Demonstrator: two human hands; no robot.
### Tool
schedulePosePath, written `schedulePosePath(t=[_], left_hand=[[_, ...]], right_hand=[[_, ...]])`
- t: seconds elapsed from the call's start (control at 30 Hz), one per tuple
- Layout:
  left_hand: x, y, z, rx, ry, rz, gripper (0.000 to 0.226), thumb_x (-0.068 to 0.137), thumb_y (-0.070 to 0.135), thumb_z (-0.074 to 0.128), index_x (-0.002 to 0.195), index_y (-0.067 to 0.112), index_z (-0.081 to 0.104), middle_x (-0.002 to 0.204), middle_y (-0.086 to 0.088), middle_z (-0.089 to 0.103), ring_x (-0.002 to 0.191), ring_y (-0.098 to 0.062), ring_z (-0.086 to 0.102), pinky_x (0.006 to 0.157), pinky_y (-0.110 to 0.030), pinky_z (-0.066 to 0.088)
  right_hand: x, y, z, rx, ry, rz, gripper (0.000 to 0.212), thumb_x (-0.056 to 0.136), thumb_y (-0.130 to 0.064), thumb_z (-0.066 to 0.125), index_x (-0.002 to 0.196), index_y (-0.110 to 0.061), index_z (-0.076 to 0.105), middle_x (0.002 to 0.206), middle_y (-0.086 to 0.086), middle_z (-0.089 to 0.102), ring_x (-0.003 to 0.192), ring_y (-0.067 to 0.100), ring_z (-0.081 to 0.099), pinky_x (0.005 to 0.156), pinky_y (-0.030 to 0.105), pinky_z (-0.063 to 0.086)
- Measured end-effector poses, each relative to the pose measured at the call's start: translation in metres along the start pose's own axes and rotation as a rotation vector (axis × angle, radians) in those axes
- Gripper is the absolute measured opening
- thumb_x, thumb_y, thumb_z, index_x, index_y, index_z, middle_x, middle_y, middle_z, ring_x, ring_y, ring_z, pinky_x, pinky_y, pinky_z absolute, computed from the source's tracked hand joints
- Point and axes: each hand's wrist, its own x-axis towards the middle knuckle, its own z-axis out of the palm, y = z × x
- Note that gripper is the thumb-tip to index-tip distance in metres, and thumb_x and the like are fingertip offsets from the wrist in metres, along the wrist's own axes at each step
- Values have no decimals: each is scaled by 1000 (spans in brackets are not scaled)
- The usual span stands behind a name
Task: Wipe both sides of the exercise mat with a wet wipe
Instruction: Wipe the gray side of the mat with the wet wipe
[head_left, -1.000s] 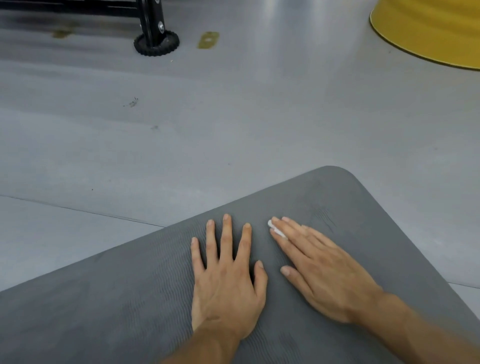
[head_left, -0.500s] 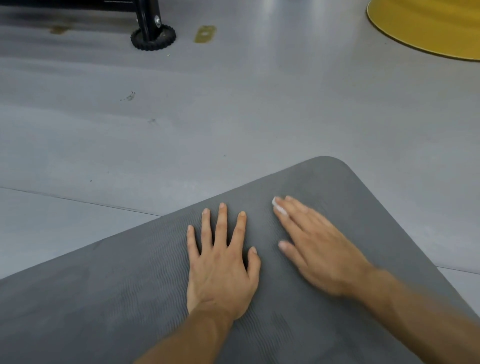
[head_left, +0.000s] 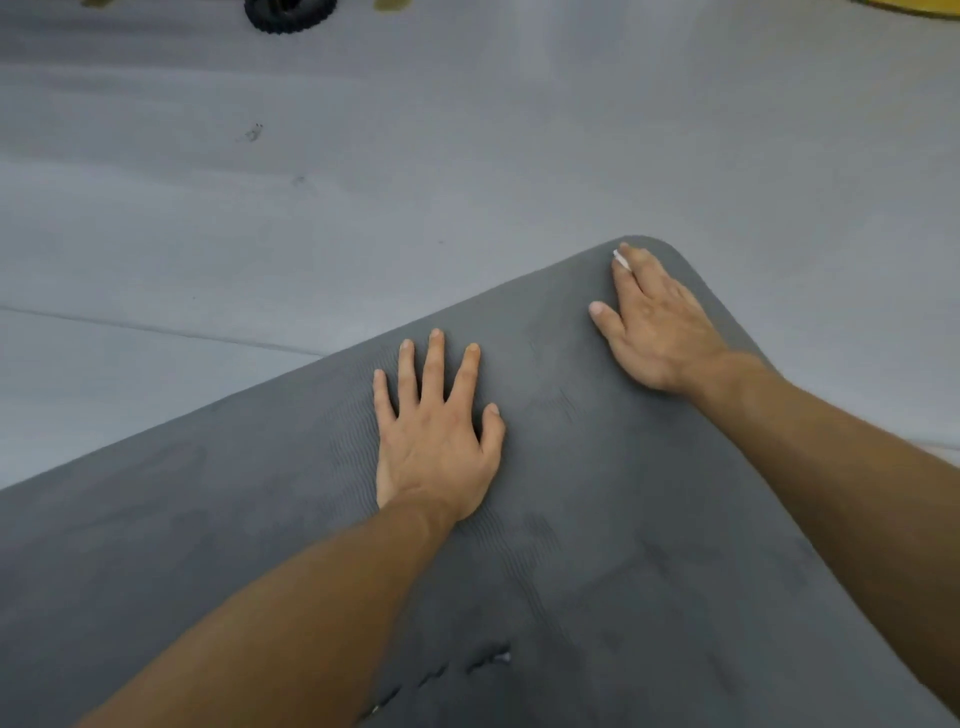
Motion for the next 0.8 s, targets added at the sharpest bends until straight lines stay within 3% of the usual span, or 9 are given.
schedulePosePath(t=[0.1, 0.2, 0.27, 0.37, 0.5, 0.57, 0.63, 0.8], left_hand=[[-1, 0, -1, 0, 5, -1, 72, 97, 57, 11, 165, 35, 8, 174, -2, -4, 159, -29, -12, 127, -57, -4], [0, 1, 0, 5, 9, 1, 71, 97, 56, 10, 165, 35, 6, 174, -1, -6, 159, -28, -13, 127, -57, -5], [-1, 1, 0, 4, 9, 2, 72, 96, 57, 8, 165, 35, 5, 174, -1, -7, 159, -28, -13, 127, -57, -4], [0, 0, 1, 2, 10, 7, 73, 96, 58, 7, 165, 35, 4, 174, -1, -7, 159, -27, -13, 127, -57, -4], [0, -1, 3, -4, 23, 11, 72, 97, 58, 9, 165, 34, 7, 174, -1, -5, 159, -27, -12, 127, -56, -3], [0, -1, 4, -2, 31, 12, 73, 97, 58, 9, 165, 34, 8, 174, -1, -4, 159, -27, -11, 127, -56, -3], [0, -1, 4, 3, 34, 10, 72, 97, 59, 9, 165, 34, 8, 174, -1, -4, 159, -27, -11, 127, -56, -3], [0, 1, 3, 4, 37, 6, 73, 96, 58, 8, 165, 35, 6, 174, -1, -5, 159, -27, -12, 127, -56, -3]], right_hand=[[-25, -19, 7, 12, 0, -172, 75, 107, -53, 22, 163, -3, 20, 173, 9, 13, 160, 23, 8, 130, 38, 6], [-71, -27, 10, -72, -43, -404, 77, 104, -55, 19, 162, -5, 25, 172, 5, 19, 159, 20, 11, 127, 26, -4], [-95, -22, 13, -136, -46, -489, 72, 107, -52, 23, 161, -5, 29, 171, 5, 23, 159, 20, 15, 128, 29, 4], [-88, 1, 10, -147, 27, -346, 72, 107, -51, 21, 162, -5, 28, 170, 7, 26, 158, 23, 19, 128, 40, 18], [-42, 19, -2, -38, 86, 48, 70, 109, -48, 26, 164, -5, 19, 172, 10, 16, 160, 25, 11, 129, 38, 8], [-30, 7, -5, 31, 42, 106, 72, 109, -47, 29, 164, -3, 13, 173, 11, 7, 160, 24, 5, 130, 37, 4], [-36, -15, 1, 76, 21, 47, 73, 109, -48, 28, 164, -1, 12, 173, 12, 6, 160, 24, 2, 130, 37, 3], [-101, -40, 19, -7, -30, -331, 76, 105, -53, 19, 163, -4, 21, 172, 8, 16, 160, 19, 8, 130, 34, 7]])
